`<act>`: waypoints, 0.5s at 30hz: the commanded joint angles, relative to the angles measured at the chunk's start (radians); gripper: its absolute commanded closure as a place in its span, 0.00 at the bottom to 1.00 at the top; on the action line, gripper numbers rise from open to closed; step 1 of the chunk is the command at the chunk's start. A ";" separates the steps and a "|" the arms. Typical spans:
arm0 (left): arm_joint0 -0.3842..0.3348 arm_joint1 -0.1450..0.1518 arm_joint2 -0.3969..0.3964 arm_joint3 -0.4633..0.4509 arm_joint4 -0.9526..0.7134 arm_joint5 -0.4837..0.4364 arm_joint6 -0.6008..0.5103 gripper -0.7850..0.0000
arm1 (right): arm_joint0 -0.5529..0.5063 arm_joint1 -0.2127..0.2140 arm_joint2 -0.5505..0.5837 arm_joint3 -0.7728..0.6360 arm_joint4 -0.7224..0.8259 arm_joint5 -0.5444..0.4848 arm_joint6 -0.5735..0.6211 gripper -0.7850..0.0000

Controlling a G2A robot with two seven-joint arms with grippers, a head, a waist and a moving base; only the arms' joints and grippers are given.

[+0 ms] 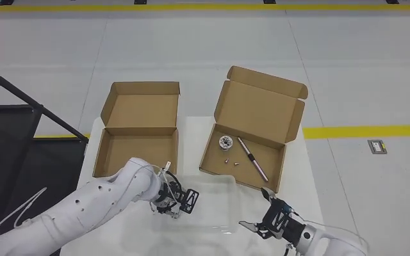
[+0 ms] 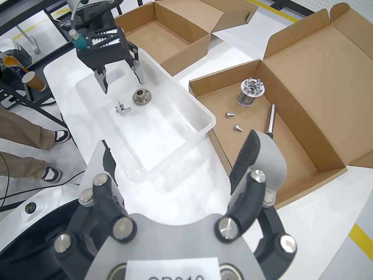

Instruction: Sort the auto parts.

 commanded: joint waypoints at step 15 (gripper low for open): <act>0.010 -0.096 0.000 0.170 0.006 0.000 -0.050 0.35 | 0.041 0.015 -0.031 0.023 0.019 0.026 0.034 0.00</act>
